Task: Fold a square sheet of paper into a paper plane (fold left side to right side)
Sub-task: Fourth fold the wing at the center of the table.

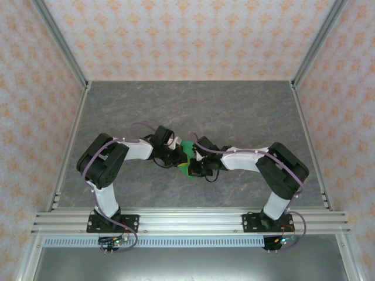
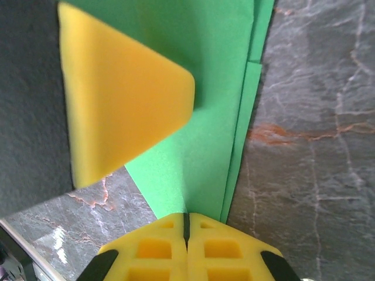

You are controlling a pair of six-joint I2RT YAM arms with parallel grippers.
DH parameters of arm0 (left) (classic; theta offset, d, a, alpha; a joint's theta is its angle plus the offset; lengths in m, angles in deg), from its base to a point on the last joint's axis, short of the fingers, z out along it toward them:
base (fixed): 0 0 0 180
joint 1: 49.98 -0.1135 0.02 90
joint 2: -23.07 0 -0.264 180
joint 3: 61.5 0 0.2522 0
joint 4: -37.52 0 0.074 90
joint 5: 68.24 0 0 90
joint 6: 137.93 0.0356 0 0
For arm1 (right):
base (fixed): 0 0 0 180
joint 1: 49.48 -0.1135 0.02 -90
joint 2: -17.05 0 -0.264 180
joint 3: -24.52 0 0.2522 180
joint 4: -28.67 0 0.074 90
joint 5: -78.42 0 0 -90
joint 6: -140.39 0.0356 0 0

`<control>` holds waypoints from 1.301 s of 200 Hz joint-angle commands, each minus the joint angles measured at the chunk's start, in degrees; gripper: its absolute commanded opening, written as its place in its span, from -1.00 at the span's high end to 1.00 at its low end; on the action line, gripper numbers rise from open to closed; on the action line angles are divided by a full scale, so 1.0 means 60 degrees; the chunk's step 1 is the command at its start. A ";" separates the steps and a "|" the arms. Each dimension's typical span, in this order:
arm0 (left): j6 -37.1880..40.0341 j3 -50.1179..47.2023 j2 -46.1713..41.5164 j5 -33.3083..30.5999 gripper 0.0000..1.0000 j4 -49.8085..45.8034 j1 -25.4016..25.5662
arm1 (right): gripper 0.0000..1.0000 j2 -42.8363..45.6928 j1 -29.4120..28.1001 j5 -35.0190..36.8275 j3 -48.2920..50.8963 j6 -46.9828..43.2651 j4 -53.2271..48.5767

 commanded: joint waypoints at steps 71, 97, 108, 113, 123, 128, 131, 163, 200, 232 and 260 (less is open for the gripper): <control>0.0994 0.1537 0.1160 -0.1815 1.00 -0.0608 -0.1426 | 1.00 -0.0501 -0.0057 0.0526 0.0695 -0.0180 -0.1816; 0.1143 0.2021 0.1512 -0.1659 1.00 -0.0816 -0.1751 | 1.00 -0.0444 -0.0057 0.0503 0.0723 -0.0170 -0.1823; 0.1215 0.2191 0.1621 -0.1630 1.00 -0.0883 -0.1903 | 1.00 -0.0441 -0.0057 0.0497 0.0725 -0.0178 -0.1827; 0.1266 0.2273 0.1664 -0.1637 1.00 -0.0973 -0.1960 | 1.00 -0.0417 -0.0057 0.0482 0.0736 -0.0172 -0.1828; 0.1313 0.2447 0.1755 -0.1621 1.00 -0.1064 -0.2074 | 1.00 -0.0422 -0.0057 0.0481 0.0735 -0.0185 -0.1833; 0.1369 0.2540 0.1806 -0.1569 1.00 -0.1102 -0.2133 | 1.00 -0.0415 -0.0057 0.0467 0.0740 -0.0178 -0.1833; 0.1398 0.2626 0.1842 -0.1558 1.00 -0.1142 -0.2160 | 1.00 -0.0418 -0.0057 0.0468 0.0739 -0.0183 -0.1830; 0.1695 0.3485 0.2195 -0.1531 1.00 -0.1755 -0.2446 | 1.00 -0.0419 -0.0057 0.0438 0.0779 -0.0177 -0.1840; 0.1897 0.4191 0.2536 -0.1471 1.00 -0.2127 -0.2782 | 1.00 -0.0404 -0.0057 0.0395 0.0827 -0.0153 -0.1792; 0.1968 0.4502 0.2281 -0.1272 1.00 -0.2377 -0.3010 | 1.00 -0.0386 -0.0057 0.0329 0.0783 -0.0154 -0.1688; 0.1873 0.3946 0.1116 -0.0998 0.95 -0.2133 -0.2990 | 1.00 -0.0350 -0.0057 0.0306 0.0627 -0.0112 -0.1583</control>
